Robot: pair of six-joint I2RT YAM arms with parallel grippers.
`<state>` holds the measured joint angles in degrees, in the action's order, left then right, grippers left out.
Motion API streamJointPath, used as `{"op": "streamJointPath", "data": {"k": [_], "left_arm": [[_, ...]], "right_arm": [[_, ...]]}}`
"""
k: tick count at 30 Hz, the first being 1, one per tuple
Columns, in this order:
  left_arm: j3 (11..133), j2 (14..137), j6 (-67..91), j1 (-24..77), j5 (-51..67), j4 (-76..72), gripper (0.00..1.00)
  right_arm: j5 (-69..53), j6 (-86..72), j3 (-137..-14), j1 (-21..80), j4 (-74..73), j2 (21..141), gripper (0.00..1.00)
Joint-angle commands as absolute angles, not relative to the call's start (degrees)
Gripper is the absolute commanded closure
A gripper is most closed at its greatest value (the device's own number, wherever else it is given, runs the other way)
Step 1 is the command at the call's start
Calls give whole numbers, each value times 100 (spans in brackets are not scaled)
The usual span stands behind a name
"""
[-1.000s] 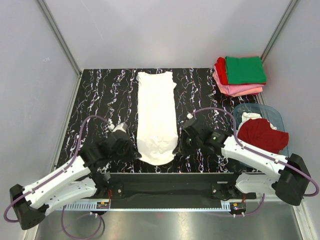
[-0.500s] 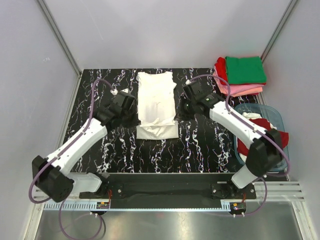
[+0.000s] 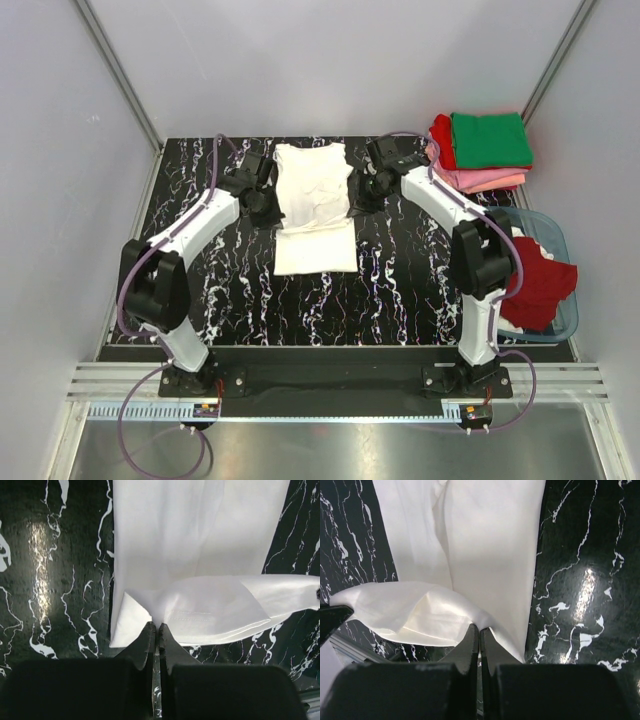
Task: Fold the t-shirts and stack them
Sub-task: Fold the tshirt
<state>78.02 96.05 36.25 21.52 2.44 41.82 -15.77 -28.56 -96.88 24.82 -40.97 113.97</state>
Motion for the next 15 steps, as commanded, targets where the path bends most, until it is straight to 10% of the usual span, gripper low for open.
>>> {"op": "streamJointPath", "data": {"k": [1, 15], "left_arm": [[8453, 9931, 3331, 2013, 457, 3981, 100], [9552, 11267, 2971, 1661, 510, 4262, 100]], "right_arm": [[-1950, -2558, -10230, 2391, -4227, 11715, 100], [-2250, -2470, -11381, 2145, -4438, 12876, 100]]}}
